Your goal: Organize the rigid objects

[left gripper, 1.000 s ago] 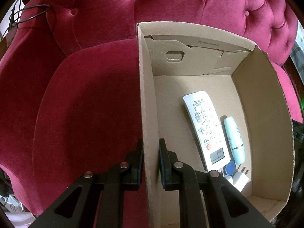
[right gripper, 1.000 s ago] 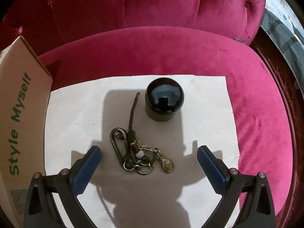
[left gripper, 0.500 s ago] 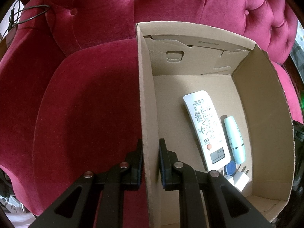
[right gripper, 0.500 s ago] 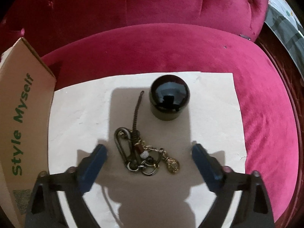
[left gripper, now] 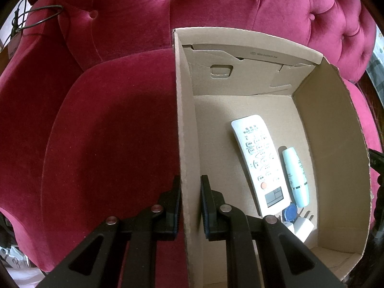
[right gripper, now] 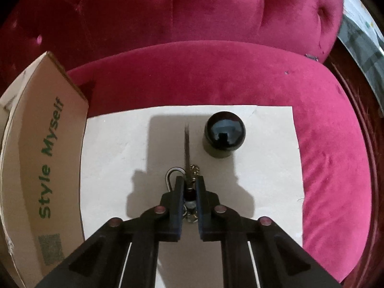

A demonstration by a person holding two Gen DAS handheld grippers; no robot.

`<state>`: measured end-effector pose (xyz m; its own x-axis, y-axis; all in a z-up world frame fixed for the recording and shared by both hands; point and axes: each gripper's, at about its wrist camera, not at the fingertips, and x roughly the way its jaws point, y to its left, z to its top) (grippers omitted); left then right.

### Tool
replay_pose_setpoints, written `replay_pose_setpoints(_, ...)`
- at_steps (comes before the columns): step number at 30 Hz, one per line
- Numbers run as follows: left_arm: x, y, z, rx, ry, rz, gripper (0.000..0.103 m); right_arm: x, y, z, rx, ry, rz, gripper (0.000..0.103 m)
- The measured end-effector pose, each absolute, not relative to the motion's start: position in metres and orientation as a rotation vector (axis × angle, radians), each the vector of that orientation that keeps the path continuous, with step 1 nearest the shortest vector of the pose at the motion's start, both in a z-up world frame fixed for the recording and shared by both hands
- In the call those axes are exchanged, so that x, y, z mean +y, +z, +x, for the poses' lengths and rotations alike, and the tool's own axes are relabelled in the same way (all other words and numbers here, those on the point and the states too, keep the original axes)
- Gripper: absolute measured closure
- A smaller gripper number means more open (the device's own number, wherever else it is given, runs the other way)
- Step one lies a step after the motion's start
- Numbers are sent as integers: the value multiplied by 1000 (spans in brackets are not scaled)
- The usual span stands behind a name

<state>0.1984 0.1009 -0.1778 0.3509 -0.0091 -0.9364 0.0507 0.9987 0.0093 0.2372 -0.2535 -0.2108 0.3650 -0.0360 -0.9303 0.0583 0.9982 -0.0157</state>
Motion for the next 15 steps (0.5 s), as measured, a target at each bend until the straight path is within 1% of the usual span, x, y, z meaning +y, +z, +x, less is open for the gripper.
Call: replay_pose_setpoints(15,103,-177,199,1212,-39,35,87,-241,-188,220,1158,-51,27,96)
